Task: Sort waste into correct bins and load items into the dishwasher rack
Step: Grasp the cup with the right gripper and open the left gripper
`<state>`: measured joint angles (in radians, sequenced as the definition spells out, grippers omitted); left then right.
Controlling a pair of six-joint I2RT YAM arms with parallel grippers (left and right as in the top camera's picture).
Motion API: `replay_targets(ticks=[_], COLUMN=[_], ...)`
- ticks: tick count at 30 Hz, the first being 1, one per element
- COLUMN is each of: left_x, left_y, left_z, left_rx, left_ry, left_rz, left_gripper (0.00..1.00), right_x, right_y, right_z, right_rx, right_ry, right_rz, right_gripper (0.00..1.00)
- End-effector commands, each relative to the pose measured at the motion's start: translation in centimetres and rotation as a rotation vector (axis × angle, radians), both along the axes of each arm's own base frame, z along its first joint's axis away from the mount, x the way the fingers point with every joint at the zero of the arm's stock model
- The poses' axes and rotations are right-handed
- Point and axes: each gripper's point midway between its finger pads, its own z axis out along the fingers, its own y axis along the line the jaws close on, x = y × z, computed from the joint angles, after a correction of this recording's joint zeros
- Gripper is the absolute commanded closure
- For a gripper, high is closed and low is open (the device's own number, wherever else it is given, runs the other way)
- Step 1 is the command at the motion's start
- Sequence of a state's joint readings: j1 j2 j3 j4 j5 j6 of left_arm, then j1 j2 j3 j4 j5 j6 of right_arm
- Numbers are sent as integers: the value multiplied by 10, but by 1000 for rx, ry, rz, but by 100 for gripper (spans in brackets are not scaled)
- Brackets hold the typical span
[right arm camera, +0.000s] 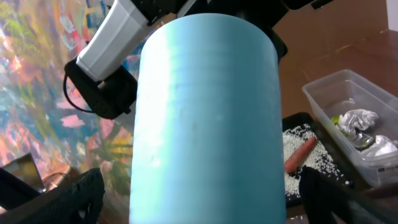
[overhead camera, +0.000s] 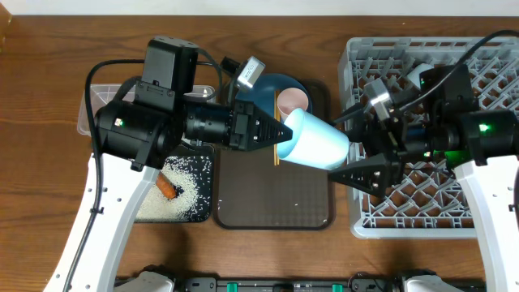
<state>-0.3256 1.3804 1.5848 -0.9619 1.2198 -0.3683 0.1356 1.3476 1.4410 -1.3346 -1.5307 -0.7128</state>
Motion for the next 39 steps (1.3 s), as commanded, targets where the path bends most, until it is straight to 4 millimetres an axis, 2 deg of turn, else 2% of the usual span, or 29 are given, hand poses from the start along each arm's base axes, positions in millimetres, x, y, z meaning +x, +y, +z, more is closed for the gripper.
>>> replay_targets(ticks=[1,7,11,16,24,29,34,36,39], left_x=[0,-3,-7,-11,-10,-7,15,21,30], left_y=[0,1,2,4,12,13,29,33,40], left_z=[3,0,-5,-13,-35,-36,-61,-66,-71], left_rx=[-3,5,17,32,146,157,327,367,417], left_ry=[-21,-20,-23,-26,18,5,-52,-66,-97], left_rz=[-5,-13,-28,-42,9,19,136,163,204], left_gripper=[94,94,94,93,92,74,63,61,56], right_x=[-7,-4,-2,0,2,2,9,15,28], right_y=[4,2,0,0,0,0,-7,-10,-17], right_z=[11,11,11,12,13,13,11,6,-12], right_rx=[32,33,33,36,39,39,26,-8,-119], right_ry=[-31,-41,-42,-60,-89,-93,-93,-72,-18], right_rz=[30,22,9,9,9,8,-28,-58,-132], right_gripper=[7,39,48,50,60,71,75,76,76])
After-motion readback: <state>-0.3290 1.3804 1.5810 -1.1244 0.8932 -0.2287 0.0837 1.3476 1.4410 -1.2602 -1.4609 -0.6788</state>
